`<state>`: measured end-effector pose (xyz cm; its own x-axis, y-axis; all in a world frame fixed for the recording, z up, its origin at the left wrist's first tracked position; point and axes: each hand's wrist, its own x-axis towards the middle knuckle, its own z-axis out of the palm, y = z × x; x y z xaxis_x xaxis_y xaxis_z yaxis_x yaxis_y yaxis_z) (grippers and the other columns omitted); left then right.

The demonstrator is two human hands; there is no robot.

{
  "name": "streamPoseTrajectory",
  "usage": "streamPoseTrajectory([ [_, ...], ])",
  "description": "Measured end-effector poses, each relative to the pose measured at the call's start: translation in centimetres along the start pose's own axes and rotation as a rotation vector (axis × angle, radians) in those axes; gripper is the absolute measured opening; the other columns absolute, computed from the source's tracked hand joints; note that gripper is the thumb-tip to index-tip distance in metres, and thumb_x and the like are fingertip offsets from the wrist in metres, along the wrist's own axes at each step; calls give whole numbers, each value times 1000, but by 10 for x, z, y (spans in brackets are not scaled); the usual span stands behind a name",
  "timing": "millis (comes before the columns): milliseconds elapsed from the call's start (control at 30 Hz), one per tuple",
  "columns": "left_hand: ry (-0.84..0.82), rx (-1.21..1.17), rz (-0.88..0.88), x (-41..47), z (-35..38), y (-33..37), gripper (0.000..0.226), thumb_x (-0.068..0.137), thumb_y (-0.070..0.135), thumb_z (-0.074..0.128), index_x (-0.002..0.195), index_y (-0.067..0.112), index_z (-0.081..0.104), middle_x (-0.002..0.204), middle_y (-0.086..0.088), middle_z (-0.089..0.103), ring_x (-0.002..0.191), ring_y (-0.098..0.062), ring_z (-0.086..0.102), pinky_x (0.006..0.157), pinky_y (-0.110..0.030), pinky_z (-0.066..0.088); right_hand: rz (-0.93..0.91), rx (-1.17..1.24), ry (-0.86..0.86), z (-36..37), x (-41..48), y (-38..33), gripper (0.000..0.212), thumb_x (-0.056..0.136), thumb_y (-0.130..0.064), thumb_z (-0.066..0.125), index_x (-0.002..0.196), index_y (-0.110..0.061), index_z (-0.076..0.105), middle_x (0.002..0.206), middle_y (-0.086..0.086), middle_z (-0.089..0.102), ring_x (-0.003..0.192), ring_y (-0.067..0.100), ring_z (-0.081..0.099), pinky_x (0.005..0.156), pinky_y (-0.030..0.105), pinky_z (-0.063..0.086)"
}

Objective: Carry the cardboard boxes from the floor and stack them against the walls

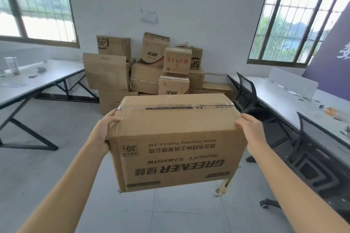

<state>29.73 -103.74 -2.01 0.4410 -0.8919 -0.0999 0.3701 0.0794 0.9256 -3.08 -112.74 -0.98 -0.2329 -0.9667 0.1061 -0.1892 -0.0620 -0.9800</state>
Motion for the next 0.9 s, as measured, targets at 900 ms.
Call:
streamPoseTrajectory([
  [900,81,-182,217,536,113,73,37,92,23,44,126,28,57,104,3,65,85,-14,59,70,-30,45,-286,75,-147,307,543,-71,13,91,-20,52,89,-22,65,99,2,59,89,12,46,72,27,37],
])
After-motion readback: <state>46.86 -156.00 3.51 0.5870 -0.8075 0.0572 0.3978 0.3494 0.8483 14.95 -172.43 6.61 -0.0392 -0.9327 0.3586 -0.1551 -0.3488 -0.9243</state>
